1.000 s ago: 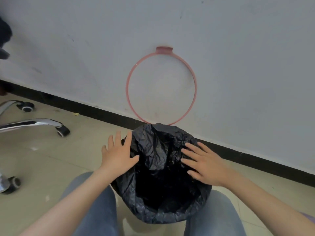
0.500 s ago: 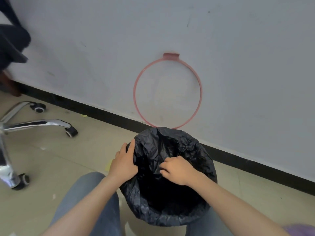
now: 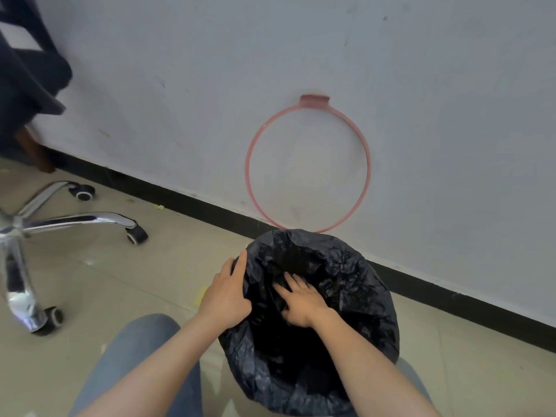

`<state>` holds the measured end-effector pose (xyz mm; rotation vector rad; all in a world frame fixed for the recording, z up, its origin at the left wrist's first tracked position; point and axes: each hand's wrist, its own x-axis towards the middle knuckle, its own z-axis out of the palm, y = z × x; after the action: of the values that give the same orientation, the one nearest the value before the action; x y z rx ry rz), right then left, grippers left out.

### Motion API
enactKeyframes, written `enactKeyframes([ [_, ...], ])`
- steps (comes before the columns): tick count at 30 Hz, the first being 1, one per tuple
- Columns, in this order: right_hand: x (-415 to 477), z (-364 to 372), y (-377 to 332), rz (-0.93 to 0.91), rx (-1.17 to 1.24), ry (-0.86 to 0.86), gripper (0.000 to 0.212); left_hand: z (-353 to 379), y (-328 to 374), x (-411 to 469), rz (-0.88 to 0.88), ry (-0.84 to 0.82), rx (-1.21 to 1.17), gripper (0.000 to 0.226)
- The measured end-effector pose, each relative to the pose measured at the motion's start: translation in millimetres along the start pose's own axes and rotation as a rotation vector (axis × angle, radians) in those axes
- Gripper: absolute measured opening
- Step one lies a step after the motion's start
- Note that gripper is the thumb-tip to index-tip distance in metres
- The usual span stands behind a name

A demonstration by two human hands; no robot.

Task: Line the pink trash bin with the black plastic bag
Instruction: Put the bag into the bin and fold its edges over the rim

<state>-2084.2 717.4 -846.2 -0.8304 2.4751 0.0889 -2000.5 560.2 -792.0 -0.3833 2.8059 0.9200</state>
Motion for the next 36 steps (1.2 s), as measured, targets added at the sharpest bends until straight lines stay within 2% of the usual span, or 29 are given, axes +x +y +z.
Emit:
enactKeyframes([
  [4, -17, -12, -13, -0.015, -0.005, 0.151, 0.046, 1, -1, 0, 0.005, 0.003, -0.010, 0.093],
  [6, -23, -18, -22, -0.048, 0.120, 0.122, 0.036, 2, -3, 0, 0.012, 0.005, -0.025, 0.093],
  [11, -25, -16, -54, -0.112, 0.618, -0.134, 0.053, 1, -4, 1, 0.022, 0.007, -0.035, 0.093],
  [14, -26, -16, -63, -0.094, 0.715, -0.171, 0.062, -1, -6, 1, 0.024, 0.014, -0.032, 0.093],
  [17, -34, -20, -50, -0.146, 0.544, -0.162, 0.062, -2, -9, 0, 0.021, 0.009, -0.032, 0.093],
  [22, -68, -35, 10, -0.185, -0.303, -0.067, 0.052, 1, -7, 0, 0.040, 0.006, -0.030, 0.094],
  [26, -85, -32, 42, -0.020, -0.675, -0.337, 0.058, 3, -5, 0, 0.038, 0.010, -0.011, 0.094],
  [29, -85, -28, 49, 0.058, -0.803, -0.469, 0.065, 4, -4, 0, 0.039, 0.005, -0.010, 0.093],
  [31, -86, -27, 46, 0.041, -0.808, -0.444, 0.063, 3, -4, 0, 0.042, 0.010, 0.005, 0.093],
  [36, -93, -22, 29, -0.244, -0.583, -0.060, 0.045, 4, -4, 0, 0.046, 0.010, 0.026, 0.092],
])
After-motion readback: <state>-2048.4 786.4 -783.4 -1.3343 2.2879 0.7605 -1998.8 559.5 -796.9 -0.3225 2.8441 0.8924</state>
